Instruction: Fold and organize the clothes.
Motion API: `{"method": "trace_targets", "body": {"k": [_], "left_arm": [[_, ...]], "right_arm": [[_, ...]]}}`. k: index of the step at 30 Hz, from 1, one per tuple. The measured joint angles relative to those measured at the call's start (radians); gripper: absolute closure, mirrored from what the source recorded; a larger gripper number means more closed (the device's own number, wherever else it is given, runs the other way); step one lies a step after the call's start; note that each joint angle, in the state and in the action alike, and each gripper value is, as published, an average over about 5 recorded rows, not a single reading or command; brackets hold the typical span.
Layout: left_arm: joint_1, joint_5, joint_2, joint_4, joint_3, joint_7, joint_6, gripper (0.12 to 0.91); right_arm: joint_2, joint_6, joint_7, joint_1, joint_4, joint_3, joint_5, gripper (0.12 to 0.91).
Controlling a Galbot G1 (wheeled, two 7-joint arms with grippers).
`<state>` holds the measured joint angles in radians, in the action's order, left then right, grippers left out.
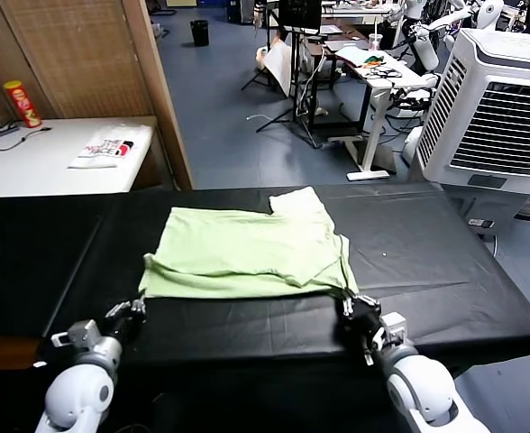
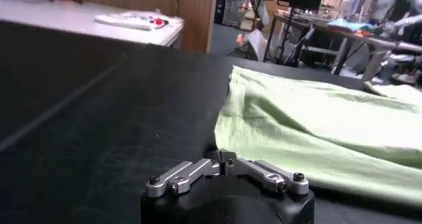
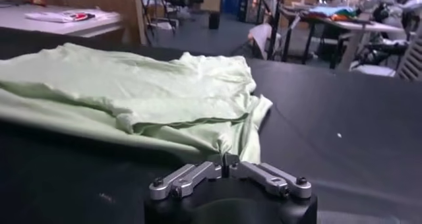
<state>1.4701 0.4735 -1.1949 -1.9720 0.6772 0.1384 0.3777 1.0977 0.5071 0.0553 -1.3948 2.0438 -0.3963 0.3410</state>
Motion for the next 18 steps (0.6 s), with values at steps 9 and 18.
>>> {"method": "trace_targets", "body": {"k": [9,18], "left_arm": [[0.144,-0.049,-0.007,-0.150,0.030,0.002,0.029,0.905],[0.264,-0.071,-0.014,-0.226,0.053,0.018,0.057,0.811]], "right_arm": [[-0.026,0.006,-0.017,-0.157,0.097,-0.049,-0.012,0.866],[-0.053,-0.017,-0.069,-0.259,0.176,-0.092,-0.053,0.410]]}}
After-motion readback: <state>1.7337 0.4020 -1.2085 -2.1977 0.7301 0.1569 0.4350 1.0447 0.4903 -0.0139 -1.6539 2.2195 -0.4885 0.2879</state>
